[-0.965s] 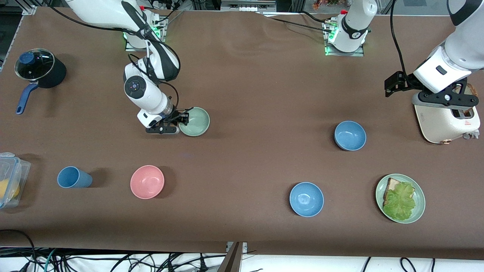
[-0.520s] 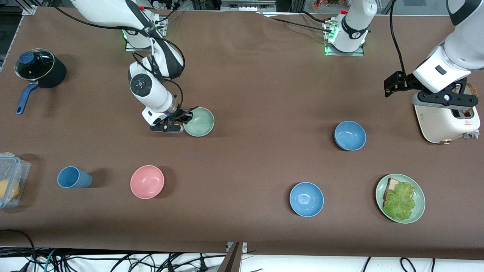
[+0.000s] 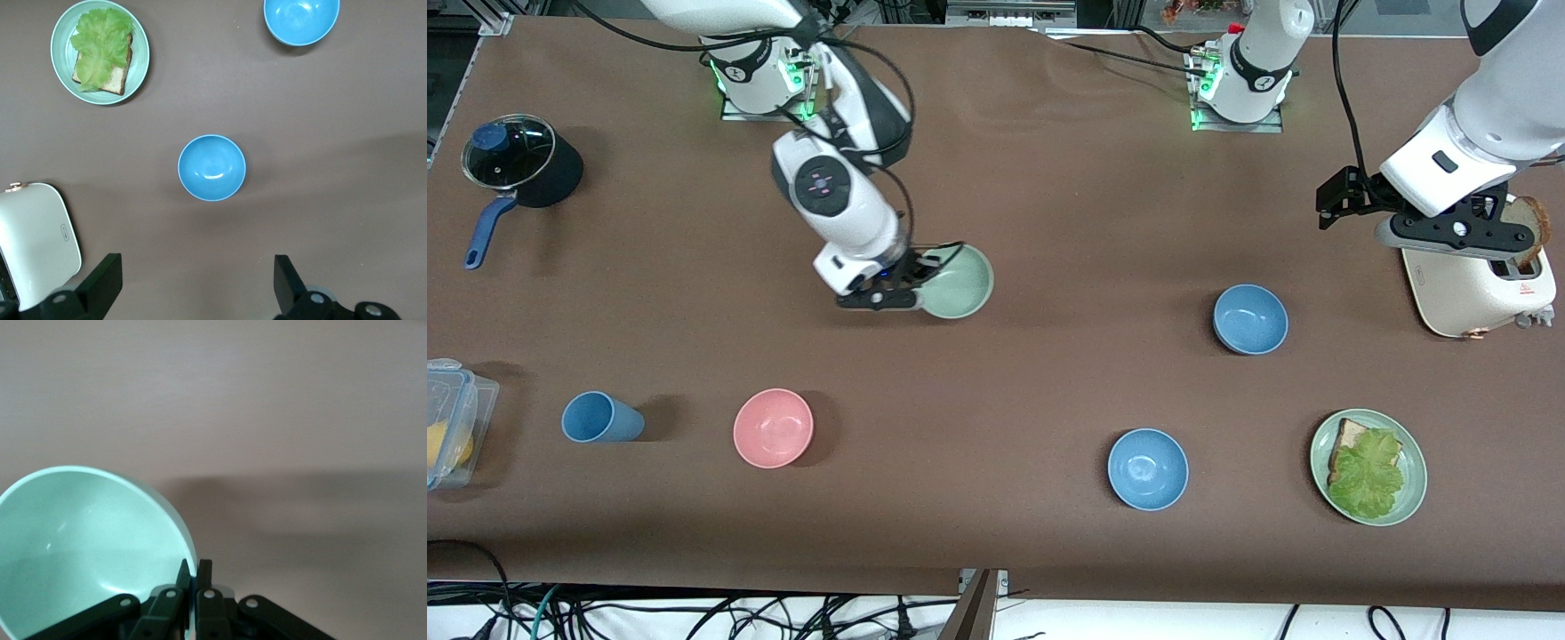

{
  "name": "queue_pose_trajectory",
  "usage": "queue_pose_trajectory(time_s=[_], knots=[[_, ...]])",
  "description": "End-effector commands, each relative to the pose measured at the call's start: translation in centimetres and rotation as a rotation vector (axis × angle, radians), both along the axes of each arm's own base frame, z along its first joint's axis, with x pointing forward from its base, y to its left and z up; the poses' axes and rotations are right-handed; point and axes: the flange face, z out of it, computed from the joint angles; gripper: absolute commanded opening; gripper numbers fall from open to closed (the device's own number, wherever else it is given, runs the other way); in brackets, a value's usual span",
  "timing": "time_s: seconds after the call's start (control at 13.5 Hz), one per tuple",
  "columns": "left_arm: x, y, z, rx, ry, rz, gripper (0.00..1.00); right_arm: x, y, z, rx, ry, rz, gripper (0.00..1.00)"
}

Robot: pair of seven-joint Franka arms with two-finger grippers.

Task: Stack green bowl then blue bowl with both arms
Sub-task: 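Drag the green bowl toward the light blue bowl, then release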

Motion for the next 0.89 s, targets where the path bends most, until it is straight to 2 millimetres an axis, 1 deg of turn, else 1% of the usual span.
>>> queue_pose_trajectory(time_s=[0.0,0.15,0.22,0.3,0.45,0.52,0.59,0.67,0.74,0.82], knots=[[0.3,0.2,0.5,0.023,0.016,0.016,1.00,-0.9,8.3,-2.0,-0.008,-0.004,-0.069,0.00],[0.3,0.6,0.4,0.023,0.018,0.024,1.00,-2.5,14.3,-3.9,-0.003,-0.016,-0.154,0.00],[0.4,0.7,0.4,0.023,0.018,0.025,1.00,-3.5,16.7,-4.7,-0.008,-0.033,-0.185,0.00],[0.4,0.8,0.4,0.024,0.018,0.028,1.00,-4.5,18.5,-5.4,-0.018,-0.054,-0.198,0.00],[0.4,0.8,0.5,0.023,0.015,0.028,1.00,-7.0,20.5,-7.2,-0.037,-0.057,-0.215,0.00],[0.4,0.8,0.5,0.023,0.016,0.027,1.00,-7.7,20.9,-7.7,-0.045,-0.060,-0.222,0.00],[0.4,1.0,0.5,0.023,0.017,0.030,1.00,-7.6,20.9,-8.1,-0.048,-0.063,-0.224,0.00],[0.5,1.0,0.6,0.023,0.015,0.030,1.00,-7.0,20.5,-7.9,-0.046,-0.067,-0.232,0.28],[0.4,1.0,0.6,0.023,0.016,0.031,1.00,-6.3,20.4,-7.1,-0.035,-0.076,-0.241,0.99],[0.4,1.0,0.6,0.023,0.016,0.031,1.00,-5.3,20.1,-5.9,-0.034,-0.089,-0.251,1.00]])
